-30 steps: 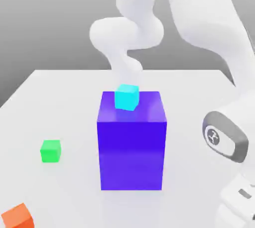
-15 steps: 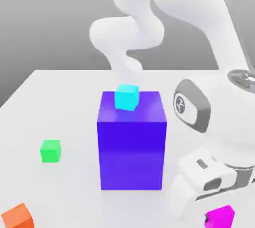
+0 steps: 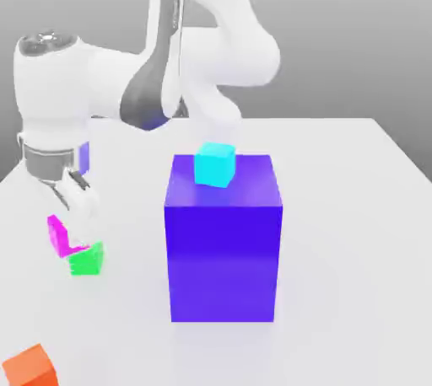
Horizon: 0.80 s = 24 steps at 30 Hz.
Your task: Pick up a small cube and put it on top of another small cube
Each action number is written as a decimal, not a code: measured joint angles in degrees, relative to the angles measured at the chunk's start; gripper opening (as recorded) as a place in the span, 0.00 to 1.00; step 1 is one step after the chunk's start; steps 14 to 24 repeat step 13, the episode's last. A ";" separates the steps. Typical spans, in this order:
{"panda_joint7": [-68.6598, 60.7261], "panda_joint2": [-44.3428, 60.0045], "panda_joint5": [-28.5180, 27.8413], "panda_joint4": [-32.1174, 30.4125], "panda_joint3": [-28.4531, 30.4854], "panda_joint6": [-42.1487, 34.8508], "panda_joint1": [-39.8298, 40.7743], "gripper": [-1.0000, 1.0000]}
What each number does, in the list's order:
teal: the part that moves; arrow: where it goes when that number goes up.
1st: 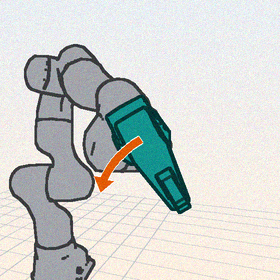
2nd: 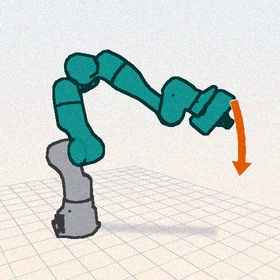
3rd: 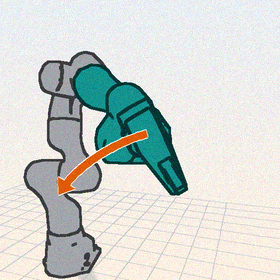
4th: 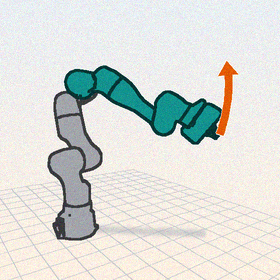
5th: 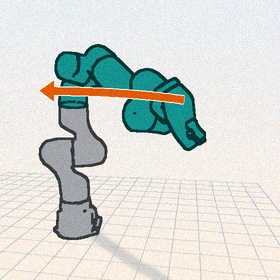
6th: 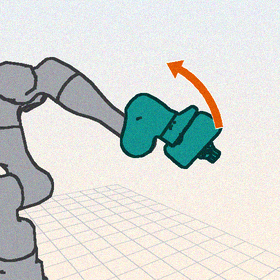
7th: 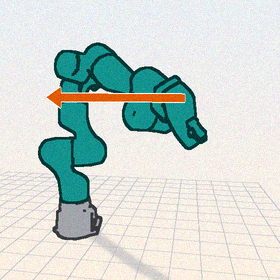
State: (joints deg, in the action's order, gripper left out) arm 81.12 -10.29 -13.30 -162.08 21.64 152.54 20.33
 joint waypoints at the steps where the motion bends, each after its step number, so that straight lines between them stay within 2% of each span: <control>1: 1.44 -1.78 0.38 -2.18 1.18 0.37 1.82 0.00; 6: -0.86 3.56 6.18 -4.00 3.71 7.41 0.85 0.00; 10: -7.98 11.42 16.54 -3.86 1.96 14.50 -0.26 0.00; 11: -9.42 12.72 18.62 -3.83 1.06 15.63 0.04 1.00; 24: -9.42 12.72 18.62 -3.83 1.06 15.63 0.05 1.00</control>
